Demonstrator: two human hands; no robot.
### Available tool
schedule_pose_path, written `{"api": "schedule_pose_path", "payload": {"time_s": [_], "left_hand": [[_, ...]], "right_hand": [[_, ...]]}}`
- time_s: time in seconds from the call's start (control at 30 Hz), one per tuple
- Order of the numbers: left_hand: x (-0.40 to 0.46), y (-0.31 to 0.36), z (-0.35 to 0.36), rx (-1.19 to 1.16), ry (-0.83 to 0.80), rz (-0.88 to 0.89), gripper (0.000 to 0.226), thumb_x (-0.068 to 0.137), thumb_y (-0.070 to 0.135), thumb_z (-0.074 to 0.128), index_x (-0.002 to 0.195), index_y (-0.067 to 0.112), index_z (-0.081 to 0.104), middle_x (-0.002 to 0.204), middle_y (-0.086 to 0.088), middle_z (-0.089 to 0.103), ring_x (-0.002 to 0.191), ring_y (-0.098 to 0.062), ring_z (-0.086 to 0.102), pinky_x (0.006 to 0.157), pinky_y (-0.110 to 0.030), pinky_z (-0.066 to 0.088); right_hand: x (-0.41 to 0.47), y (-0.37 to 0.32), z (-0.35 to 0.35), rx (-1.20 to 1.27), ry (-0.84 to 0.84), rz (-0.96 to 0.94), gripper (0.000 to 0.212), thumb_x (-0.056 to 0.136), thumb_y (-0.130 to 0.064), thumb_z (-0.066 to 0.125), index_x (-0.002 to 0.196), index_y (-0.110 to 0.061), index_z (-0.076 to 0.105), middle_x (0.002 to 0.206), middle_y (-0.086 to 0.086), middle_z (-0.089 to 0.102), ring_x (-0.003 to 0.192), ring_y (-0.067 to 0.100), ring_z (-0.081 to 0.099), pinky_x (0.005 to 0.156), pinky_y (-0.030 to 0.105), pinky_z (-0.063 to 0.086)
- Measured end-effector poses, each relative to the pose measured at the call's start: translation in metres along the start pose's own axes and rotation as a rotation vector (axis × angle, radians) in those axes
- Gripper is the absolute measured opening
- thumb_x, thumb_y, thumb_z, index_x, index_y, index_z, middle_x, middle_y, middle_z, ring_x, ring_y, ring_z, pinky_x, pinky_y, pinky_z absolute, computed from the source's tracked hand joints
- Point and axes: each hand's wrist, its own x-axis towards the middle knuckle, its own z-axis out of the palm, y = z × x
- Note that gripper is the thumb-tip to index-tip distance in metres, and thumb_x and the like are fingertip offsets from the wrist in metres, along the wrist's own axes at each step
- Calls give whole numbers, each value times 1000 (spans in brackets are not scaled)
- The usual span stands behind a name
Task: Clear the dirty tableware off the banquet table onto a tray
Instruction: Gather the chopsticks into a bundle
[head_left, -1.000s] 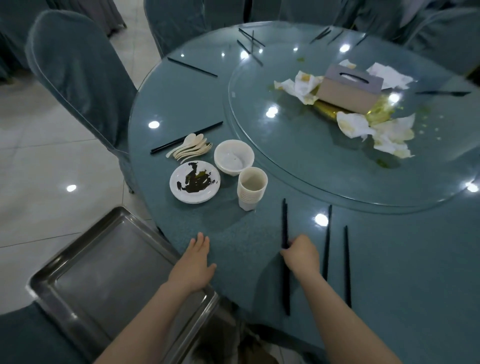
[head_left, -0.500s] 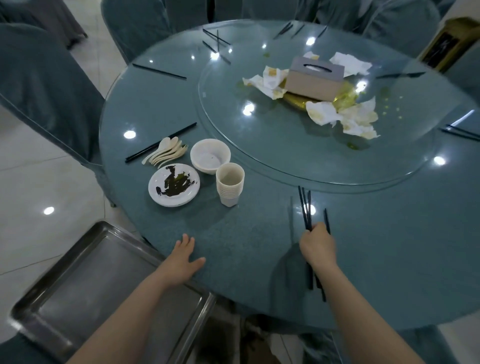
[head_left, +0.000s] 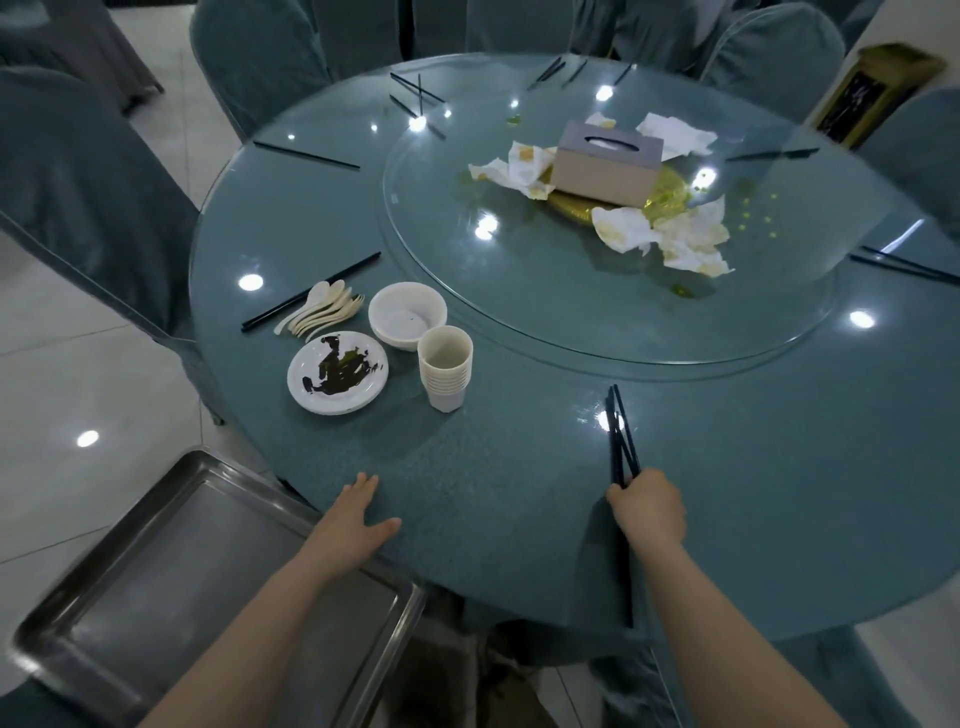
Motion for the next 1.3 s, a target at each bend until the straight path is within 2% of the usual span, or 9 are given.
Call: {"api": "schedule_pose_path", "payload": {"time_s": [0.13,0.37,0.57,0.73,0.87,0.97,1.1,1.2,1.3], "left_hand": [[-22,1,6,-234,36,-31,75,91,28,61,151,18,19,157,-2,22,145,-17,17,118,-34,16],[-62,2,21,-449,83,-34,66,91,18,61,149,16,28,150,1,38,136,-14,35,108,-28,26],[-87,24,30,-531,52,49,57,92,7,58,145,7,35,145,-6,44,131,-16,43,104,-24,31],[-114,48,38,-490,64,160,37,92,4,56,129,4,53,121,-7,63,97,-2,58,76,0,41],[-139,58,57,-374,-4,205,36,92,24,59,127,18,54,108,8,63,98,-1,59,85,-13,45],[-159,58,76,-238,40,204,26,90,36,60,115,31,52,93,13,60,79,1,57,67,-11,43],[-198,50,101,-179,96,210,10,95,31,53,97,23,58,80,7,59,67,-5,54,60,-20,44],[-229,35,110,-182,163,188,21,97,33,47,87,17,57,70,7,53,60,-5,47,56,-24,37],[-261,16,111,-186,229,139,29,99,33,43,73,25,50,65,9,52,58,-2,47,53,-19,33]], "right_hand": [[-3,6,-3,60,-56,30,23,80,-20,65,66,-7,53,62,6,54,54,22,49,47,24,34],[-28,21,7,46,-122,-60,39,92,-15,54,57,-10,37,54,4,40,48,17,38,44,25,26],[-74,15,0,506,-277,-31,21,92,-13,55,73,-8,51,56,5,43,46,18,39,46,25,32],[-131,-7,-9,754,-583,-154,16,97,-13,53,82,-11,46,58,-1,34,38,7,30,36,20,23],[-168,-16,-8,811,-685,-243,13,97,-14,53,84,-12,49,60,-2,38,40,6,32,37,19,24],[-184,-6,-9,738,-675,-315,11,97,-19,54,87,-13,52,63,-1,42,43,7,35,41,21,28],[-205,23,-8,703,-719,-346,15,93,-21,60,81,-15,52,52,-6,41,42,8,35,41,23,31],[-224,36,-4,699,-692,-358,14,88,-19,67,77,-16,58,48,-7,42,41,9,36,40,24,31],[-254,37,3,740,-723,-351,9,86,-17,69,80,-18,62,47,-8,44,39,8,36,38,23,30]]}}
